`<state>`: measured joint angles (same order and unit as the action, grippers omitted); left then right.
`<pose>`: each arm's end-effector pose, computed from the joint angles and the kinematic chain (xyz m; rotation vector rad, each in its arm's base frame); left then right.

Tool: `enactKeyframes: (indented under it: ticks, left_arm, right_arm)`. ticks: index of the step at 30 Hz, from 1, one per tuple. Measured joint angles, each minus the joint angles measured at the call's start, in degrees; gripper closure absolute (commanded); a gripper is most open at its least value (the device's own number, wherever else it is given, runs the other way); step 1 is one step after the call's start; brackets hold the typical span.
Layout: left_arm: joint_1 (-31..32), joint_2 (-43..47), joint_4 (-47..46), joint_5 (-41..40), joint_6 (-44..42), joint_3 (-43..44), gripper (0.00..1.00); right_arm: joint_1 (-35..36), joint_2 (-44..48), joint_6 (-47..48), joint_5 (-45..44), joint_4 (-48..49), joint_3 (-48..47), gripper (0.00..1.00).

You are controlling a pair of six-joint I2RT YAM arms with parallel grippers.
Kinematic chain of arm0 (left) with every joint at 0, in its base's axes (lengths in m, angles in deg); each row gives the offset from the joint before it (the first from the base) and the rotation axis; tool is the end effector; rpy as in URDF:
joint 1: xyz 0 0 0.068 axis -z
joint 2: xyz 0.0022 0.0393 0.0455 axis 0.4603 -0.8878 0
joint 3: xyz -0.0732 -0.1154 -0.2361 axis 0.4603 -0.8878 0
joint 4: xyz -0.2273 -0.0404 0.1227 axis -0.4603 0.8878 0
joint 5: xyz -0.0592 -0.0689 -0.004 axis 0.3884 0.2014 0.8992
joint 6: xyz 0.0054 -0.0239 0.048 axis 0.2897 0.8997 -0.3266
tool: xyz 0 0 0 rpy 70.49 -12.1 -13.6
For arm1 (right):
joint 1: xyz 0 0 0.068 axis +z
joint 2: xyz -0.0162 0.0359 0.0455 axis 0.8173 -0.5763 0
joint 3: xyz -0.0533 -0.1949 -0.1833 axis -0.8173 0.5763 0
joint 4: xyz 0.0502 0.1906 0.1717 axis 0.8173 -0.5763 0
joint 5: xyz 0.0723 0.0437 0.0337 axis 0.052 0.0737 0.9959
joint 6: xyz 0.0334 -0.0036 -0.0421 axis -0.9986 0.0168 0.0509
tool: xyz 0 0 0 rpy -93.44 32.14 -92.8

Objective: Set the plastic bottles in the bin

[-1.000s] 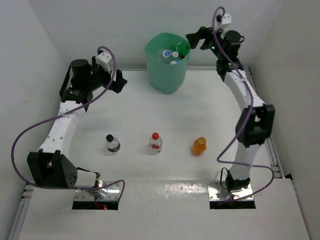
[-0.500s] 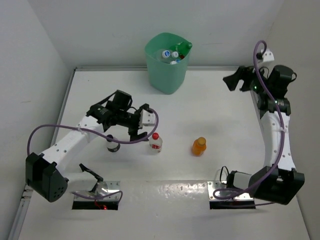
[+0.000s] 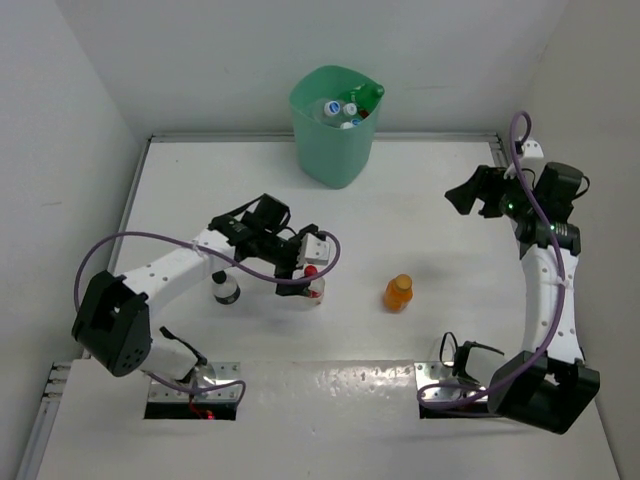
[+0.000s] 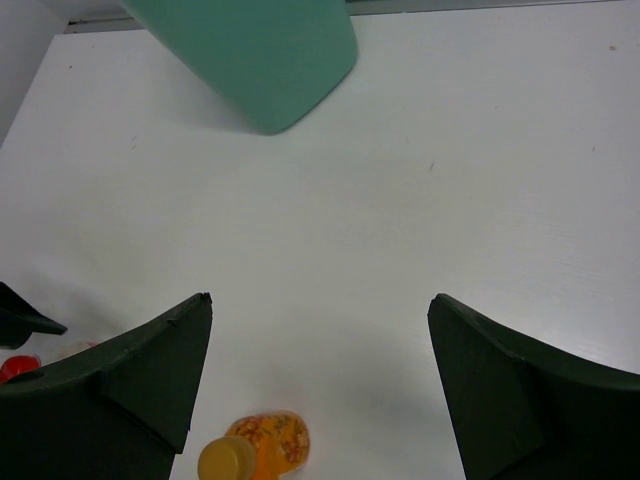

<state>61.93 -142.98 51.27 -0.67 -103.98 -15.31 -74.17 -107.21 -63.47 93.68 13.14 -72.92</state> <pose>0.2170 -0.1777 0.2575 1.7214 1.6475 -0.8170 0.2356 -0.0595 0.3419 0.0885 1.9676 0.5628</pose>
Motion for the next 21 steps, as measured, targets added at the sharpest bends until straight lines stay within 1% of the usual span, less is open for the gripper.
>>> enactKeyframes:
  ticks: [4,7,8,9,11,12,14,17,18,19,20,21]
  left_arm:
    - [1.92,-2.71,-2.58,-0.63,0.81,-0.98,0.05]
    - [2.62,-4.13,-3.8,-1.29,1.25,-1.68,0.12]
    - [2.73,-4.59,-4.07,-1.53,1.31,-1.73,0.16]
    - [2.89,-5.11,-4.55,-1.88,1.4,-1.75,0.3]
    - [2.99,-5.81,-5.25,-2.38,1.79,-1.75,0.43]
    - [3.02,-6.01,-5.49,-2.73,1.84,-1.75,0.52]
    - [3.15,-6.01,-5.99,-3.23,2.34,-1.53,0.58]
    - [3.34,-5.9,-5.16,-4.2,4.35,0.33,0.64]
    - [3.32,-5.6,-4.87,-4.55,5.2,1.68,0.65]
    - [3.28,-5.29,-4.15,-4.81,6.49,3.96,0.69]
    - [2.91,-4.83,-3.91,-4.9,8.24,7.17,0.71]
    - [2.69,-4.44,-4.04,-4.9,9.44,9.77,0.71]
  right_arm:
    - [0.0,-0.57,-0.59,0.13,0.0,-0.07,0.13]
    - [-0.02,-0.9,-0.76,0.17,0.04,-0.13,0.13]
    - [-0.02,-1.01,-0.76,0.17,0.02,-0.17,0.13]
    - [0.0,-1.11,-0.55,0.24,-0.07,-0.24,0.12]
    - [0.0,-1.27,0.22,0.7,-0.9,-0.44,0.11]
    - [-0.02,-1.31,0.92,1.16,-1.68,-0.63,0.11]
    - [-0.02,-1.38,2.78,2.14,-3.78,-1.03,0.11]
    - [-0.02,-1.55,4.57,3.48,-5.99,-1.14,0.11]
    - [0.0,-1.7,5.01,3.98,-6.54,-1.14,0.11]
    - [0.0,-1.92,5.44,4.46,-7.02,-1.14,0.11]
    - [0.04,-2.23,5.73,4.83,-7.41,-1.14,0.11]
    - [0.07,-2.45,5.88,5.09,-7.69,-1.09,0.11]
